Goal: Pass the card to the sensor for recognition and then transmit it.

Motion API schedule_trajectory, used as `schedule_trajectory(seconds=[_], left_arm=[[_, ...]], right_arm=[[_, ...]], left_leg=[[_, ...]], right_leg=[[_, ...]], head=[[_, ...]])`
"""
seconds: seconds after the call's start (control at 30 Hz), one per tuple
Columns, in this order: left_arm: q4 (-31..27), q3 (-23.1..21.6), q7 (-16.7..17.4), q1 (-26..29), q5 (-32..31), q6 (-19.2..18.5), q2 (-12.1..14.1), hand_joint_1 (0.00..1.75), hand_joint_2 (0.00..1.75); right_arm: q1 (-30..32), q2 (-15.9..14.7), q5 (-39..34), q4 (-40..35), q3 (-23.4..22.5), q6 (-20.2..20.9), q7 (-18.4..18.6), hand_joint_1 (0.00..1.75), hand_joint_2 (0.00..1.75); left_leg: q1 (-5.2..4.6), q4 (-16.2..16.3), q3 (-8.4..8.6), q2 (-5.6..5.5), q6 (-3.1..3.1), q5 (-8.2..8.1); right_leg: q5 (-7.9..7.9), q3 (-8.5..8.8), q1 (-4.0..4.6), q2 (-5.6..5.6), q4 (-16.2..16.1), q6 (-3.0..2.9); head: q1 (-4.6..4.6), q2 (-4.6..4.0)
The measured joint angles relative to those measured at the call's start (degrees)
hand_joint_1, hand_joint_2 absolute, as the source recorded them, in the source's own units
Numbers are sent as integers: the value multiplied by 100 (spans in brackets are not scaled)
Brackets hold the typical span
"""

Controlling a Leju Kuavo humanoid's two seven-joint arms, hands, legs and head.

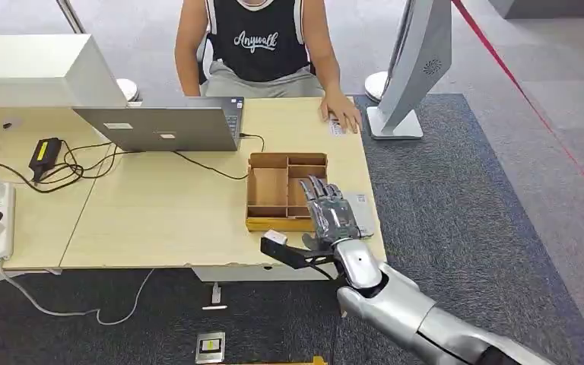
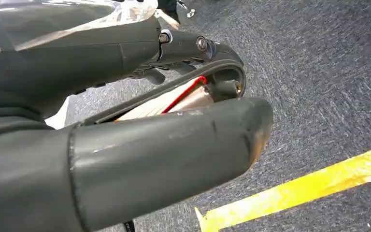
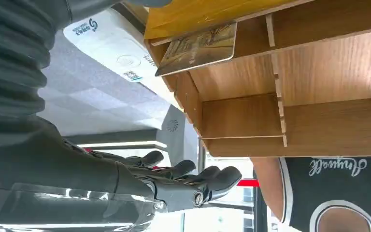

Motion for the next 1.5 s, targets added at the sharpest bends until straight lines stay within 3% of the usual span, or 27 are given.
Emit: schedule_trajectory(seconds=[0.23, 1.37, 1.4, 1.47, 1.5], left_arm=[[0, -6, -22, -2, -18, 0, 0, 0, 0], [2, -90, 13, -73, -92, 0, -2, 0, 0], [2, -92, 22, -72, -92, 0, -2, 0, 0], [2, -94, 28, -69, -92, 0, -2, 0, 0], [2, -96, 28, -69, -92, 0, -2, 0, 0]], right_arm=[[-72, 81, 138, 306, -33, -203, 99, 0, 175], [-203, 457, -76, 1154, -81, -177, -65, 0, 175], [-202, 463, -83, 1167, -81, -177, -74, 9, 175], [-202, 472, -111, 1194, -81, -175, -81, 77, 175], [-202, 476, -113, 1207, -81, -166, -81, 154, 175]], left_leg=[[0, 0, 0, 0, 0, 0], [0, 0, 1, 0, 0, 0], [0, 0, 1, 0, 0, 0], [0, 0, 0, 0, 0, 0], [0, 0, 0, 0, 0, 0]], right_leg=[[0, 0, 0, 0, 0, 0], [0, 0, 0, 0, 0, 0], [0, 0, 0, 0, 0, 0], [0, 0, 0, 0, 0, 0], [0, 0, 0, 0, 0, 0]], head=[[0, 0], [0, 0], [-2, -2], [0, -2], [0, 0]])
